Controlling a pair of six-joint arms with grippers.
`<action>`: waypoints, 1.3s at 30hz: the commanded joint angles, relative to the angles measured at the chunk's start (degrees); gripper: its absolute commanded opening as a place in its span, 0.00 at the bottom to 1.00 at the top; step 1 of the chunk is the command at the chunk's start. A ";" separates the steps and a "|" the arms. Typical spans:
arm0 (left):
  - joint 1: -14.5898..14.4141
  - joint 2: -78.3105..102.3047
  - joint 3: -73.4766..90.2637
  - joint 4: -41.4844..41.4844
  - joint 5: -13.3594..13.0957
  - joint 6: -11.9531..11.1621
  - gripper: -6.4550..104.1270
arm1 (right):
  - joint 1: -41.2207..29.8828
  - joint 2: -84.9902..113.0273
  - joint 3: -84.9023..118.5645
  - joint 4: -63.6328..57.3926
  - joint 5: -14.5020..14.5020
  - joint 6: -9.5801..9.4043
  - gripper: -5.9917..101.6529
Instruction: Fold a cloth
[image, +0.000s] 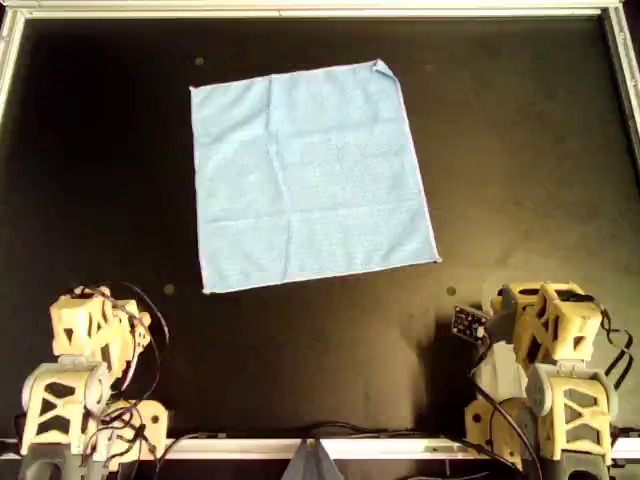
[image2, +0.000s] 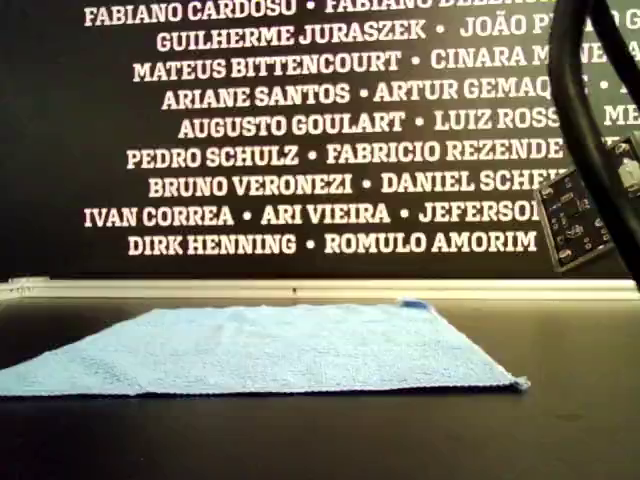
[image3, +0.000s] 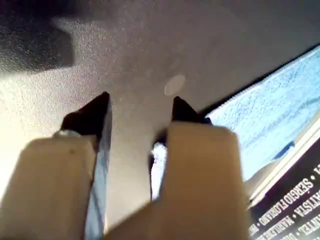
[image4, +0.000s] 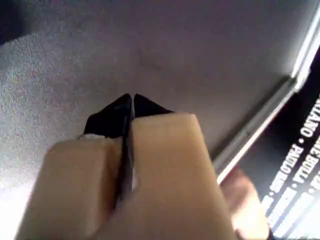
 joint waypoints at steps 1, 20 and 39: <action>1.05 0.79 -0.70 0.00 0.26 -0.35 0.44 | -0.18 1.85 0.79 -0.44 -0.18 0.18 0.04; 0.88 0.79 -0.70 0.00 0.26 -0.26 0.44 | 0.00 1.76 0.79 -0.44 -1.05 0.88 0.04; 0.44 0.88 -4.57 -21.88 0.44 -0.53 0.45 | 0.26 2.02 -6.68 -20.83 -17.31 0.97 0.04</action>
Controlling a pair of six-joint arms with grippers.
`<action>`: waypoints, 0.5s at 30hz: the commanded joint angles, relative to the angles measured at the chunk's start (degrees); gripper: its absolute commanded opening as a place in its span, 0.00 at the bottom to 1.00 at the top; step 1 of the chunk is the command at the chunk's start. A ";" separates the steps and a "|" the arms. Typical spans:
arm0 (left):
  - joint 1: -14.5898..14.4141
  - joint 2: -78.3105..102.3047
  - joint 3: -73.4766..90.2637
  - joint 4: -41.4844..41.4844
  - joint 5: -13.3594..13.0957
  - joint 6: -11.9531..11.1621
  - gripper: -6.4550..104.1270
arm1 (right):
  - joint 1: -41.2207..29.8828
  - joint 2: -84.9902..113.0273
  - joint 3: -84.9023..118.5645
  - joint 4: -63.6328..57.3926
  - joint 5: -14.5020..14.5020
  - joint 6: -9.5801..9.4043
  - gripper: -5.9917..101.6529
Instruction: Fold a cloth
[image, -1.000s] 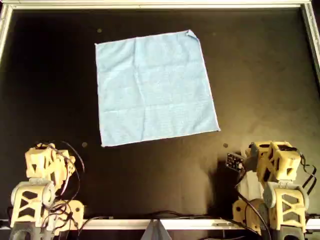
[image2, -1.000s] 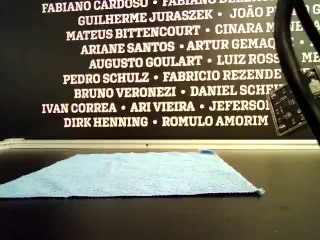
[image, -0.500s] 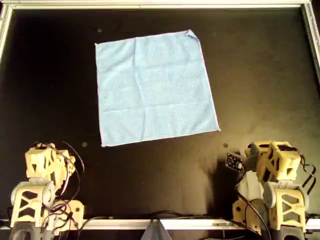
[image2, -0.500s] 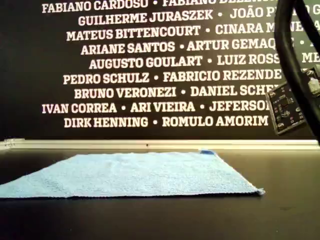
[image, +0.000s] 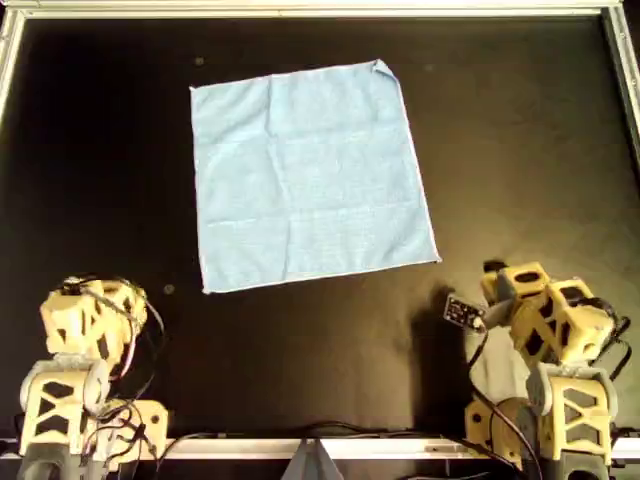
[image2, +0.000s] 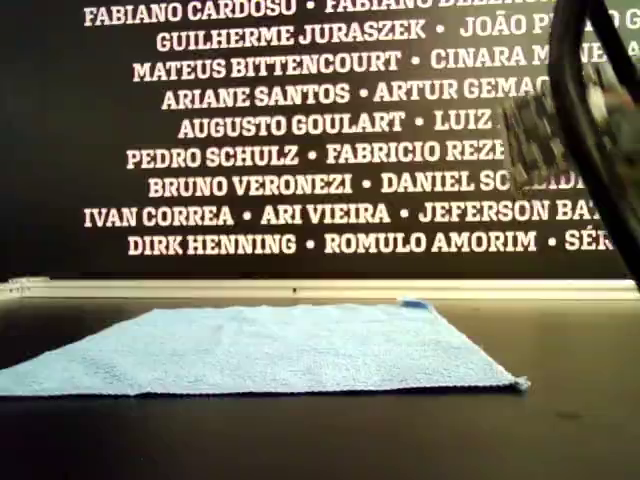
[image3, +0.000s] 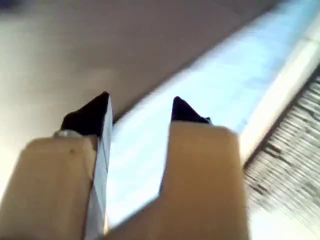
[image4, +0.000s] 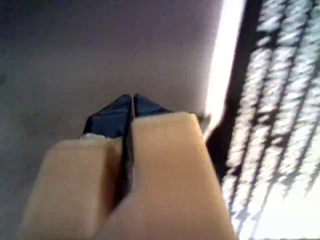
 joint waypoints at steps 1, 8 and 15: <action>0.35 0.79 -2.99 -10.28 0.44 -0.35 0.45 | 0.18 2.02 -3.52 -4.75 -5.98 0.26 0.04; -3.96 -0.70 0.62 -12.74 0.53 -0.35 0.57 | -0.18 2.02 -0.53 -5.01 -16.44 0.18 0.20; -7.03 -0.97 0.70 -12.74 0.44 -0.26 0.89 | -0.70 2.02 1.76 -4.92 -16.52 0.00 0.57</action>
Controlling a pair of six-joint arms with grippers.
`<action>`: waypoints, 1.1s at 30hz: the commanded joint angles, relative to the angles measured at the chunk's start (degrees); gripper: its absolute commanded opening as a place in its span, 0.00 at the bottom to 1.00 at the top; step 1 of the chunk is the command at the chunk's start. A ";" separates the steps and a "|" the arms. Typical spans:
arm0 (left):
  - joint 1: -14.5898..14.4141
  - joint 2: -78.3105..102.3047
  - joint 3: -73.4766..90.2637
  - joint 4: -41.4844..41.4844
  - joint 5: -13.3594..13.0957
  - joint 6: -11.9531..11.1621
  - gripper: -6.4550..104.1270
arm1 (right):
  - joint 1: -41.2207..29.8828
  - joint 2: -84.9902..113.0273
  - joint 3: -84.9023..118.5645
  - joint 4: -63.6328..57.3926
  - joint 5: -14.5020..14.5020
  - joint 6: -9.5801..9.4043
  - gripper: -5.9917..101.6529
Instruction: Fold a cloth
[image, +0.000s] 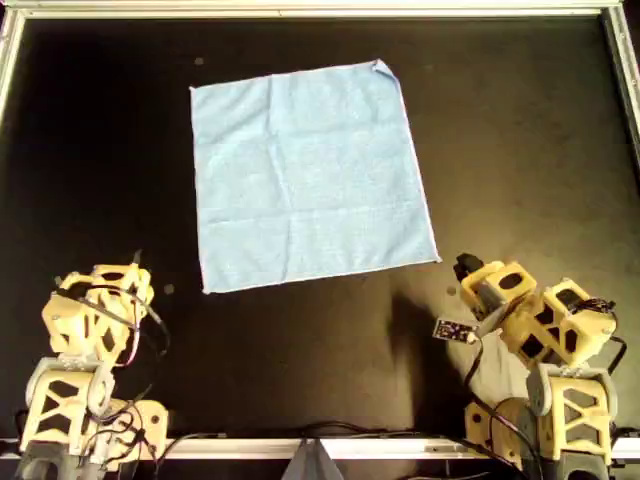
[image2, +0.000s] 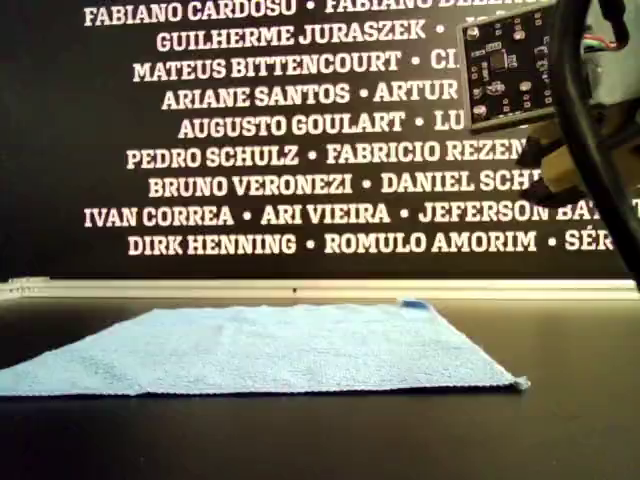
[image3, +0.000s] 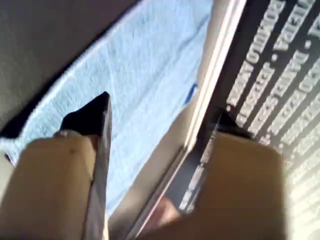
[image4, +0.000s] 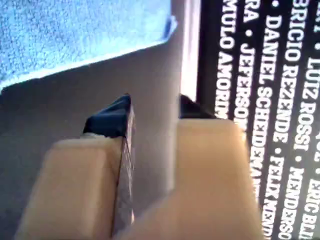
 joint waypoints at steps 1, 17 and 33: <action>-1.49 0.00 -0.70 -1.23 0.26 -0.09 0.91 | -0.26 2.02 1.32 -2.02 -1.49 -0.26 0.60; -16.17 -36.04 -15.91 1.23 0.35 -0.18 0.87 | 0.35 -13.71 -5.45 -1.93 -0.79 -0.44 0.69; -16.17 -57.39 -29.44 1.76 15.38 -0.44 0.88 | 9.76 -73.21 -35.68 -1.93 -0.62 -0.44 0.69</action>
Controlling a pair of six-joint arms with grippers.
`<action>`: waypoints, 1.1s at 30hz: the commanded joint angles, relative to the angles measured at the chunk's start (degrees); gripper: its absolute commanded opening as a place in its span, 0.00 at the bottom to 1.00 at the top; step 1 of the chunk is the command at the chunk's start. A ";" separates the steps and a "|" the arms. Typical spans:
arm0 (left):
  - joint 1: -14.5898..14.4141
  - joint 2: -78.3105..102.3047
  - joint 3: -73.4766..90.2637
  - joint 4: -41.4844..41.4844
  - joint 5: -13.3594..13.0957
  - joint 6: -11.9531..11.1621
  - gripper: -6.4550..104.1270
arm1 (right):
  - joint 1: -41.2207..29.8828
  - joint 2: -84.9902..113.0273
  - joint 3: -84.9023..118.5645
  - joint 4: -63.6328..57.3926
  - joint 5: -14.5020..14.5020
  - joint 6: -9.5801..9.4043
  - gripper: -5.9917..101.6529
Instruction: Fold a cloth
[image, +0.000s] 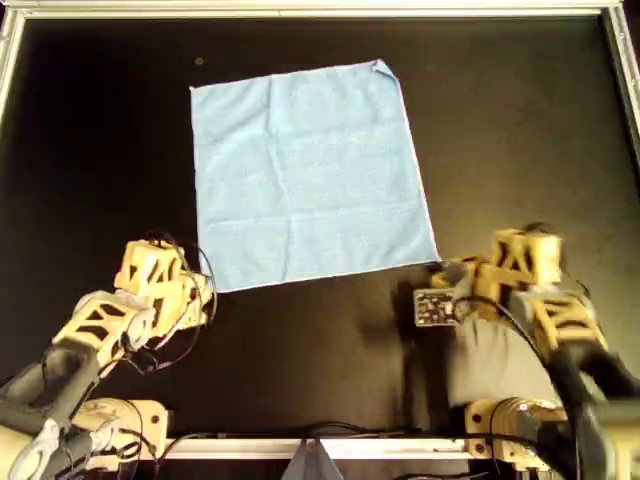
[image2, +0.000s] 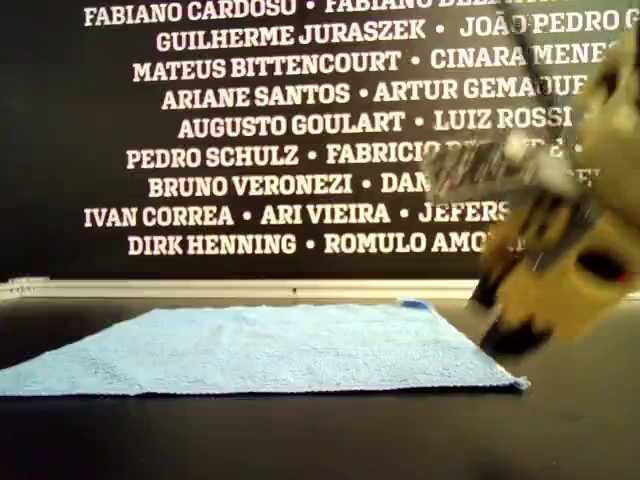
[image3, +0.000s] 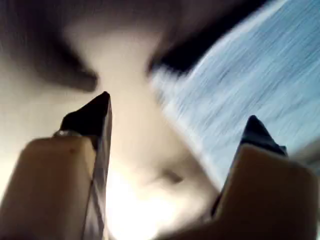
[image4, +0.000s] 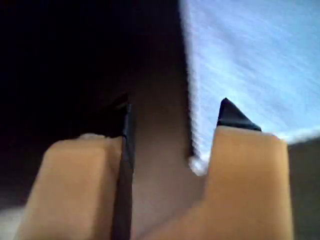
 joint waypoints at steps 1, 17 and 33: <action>-1.05 0.35 -2.55 0.09 4.66 -0.26 0.88 | 1.05 -2.81 -4.92 -1.67 0.35 -0.35 0.69; -0.62 -11.43 -7.38 -0.97 5.19 -0.09 0.88 | 6.86 -6.77 -12.66 -1.76 13.97 -0.44 0.69; 0.44 -11.51 -7.82 -1.05 3.69 -0.09 0.88 | 6.15 -20.48 -22.94 -1.76 14.77 -0.26 0.69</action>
